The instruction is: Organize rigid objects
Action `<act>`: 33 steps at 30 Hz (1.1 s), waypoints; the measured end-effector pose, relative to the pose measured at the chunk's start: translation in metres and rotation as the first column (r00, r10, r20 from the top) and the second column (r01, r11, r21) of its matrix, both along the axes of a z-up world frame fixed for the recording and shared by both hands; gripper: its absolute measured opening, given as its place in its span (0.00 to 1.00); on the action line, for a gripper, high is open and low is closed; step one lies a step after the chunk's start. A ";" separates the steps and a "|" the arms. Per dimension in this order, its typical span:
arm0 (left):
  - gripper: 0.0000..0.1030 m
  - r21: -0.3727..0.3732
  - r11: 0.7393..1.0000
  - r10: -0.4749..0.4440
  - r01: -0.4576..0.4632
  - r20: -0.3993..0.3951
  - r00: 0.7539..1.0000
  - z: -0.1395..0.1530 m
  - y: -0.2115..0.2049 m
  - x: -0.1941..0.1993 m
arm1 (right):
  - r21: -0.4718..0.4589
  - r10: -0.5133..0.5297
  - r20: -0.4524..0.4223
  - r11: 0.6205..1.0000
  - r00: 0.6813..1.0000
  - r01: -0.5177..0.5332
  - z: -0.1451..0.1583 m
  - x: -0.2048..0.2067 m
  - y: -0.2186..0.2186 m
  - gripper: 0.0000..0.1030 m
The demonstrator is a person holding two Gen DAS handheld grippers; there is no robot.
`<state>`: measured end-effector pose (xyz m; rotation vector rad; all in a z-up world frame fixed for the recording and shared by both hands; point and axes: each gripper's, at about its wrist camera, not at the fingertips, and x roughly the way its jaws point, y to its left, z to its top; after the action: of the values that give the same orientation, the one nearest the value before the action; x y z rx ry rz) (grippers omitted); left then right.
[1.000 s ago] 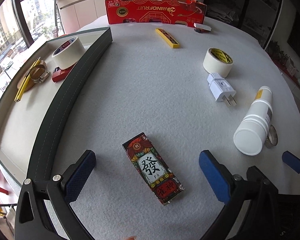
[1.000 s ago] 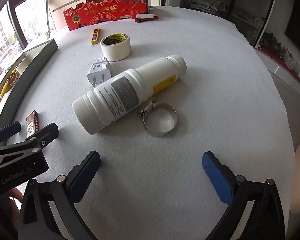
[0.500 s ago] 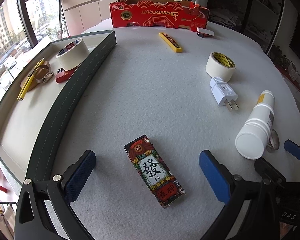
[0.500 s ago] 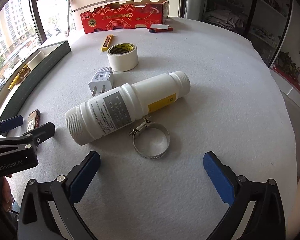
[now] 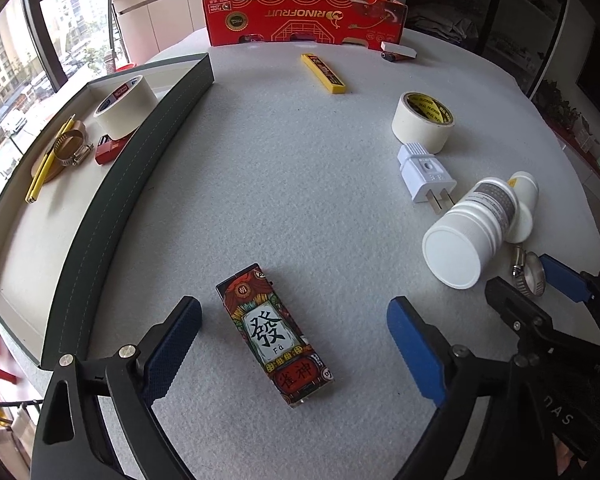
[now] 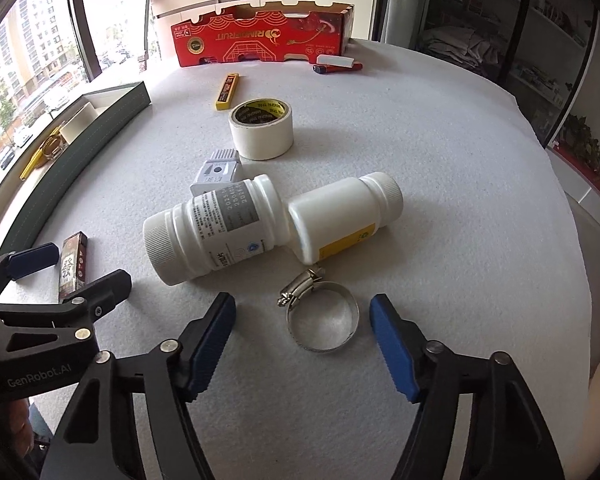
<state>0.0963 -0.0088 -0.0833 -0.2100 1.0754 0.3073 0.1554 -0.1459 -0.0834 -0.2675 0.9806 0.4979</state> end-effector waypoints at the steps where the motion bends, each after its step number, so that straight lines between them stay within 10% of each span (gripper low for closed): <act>1: 0.82 -0.001 1.000 -0.017 0.017 0.004 1.000 0.002 -0.002 -0.001 | -0.001 -0.008 -0.002 1.000 1.000 0.008 0.001 0.000 0.001 0.51; 2: 0.73 0.000 0.999 -0.037 0.037 0.007 0.999 0.003 -0.004 -0.001 | -0.003 -0.023 -0.006 1.000 1.000 0.023 0.002 0.001 0.001 0.35; 6: 0.25 -0.021 0.995 -0.101 0.101 0.010 0.995 0.009 -0.003 -0.004 | -0.004 -0.089 -0.031 0.996 0.996 0.089 0.003 -0.003 -0.004 0.34; 33: 0.25 -0.024 0.986 -0.159 0.162 0.101 0.982 0.043 0.012 -0.057 | 0.077 -0.191 -0.110 0.977 0.975 0.200 0.030 -0.078 -0.027 0.34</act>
<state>0.0390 0.0031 -0.0406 -0.1643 0.9930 0.1333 0.0772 -0.1731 -0.0530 -0.0658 1.0699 0.3760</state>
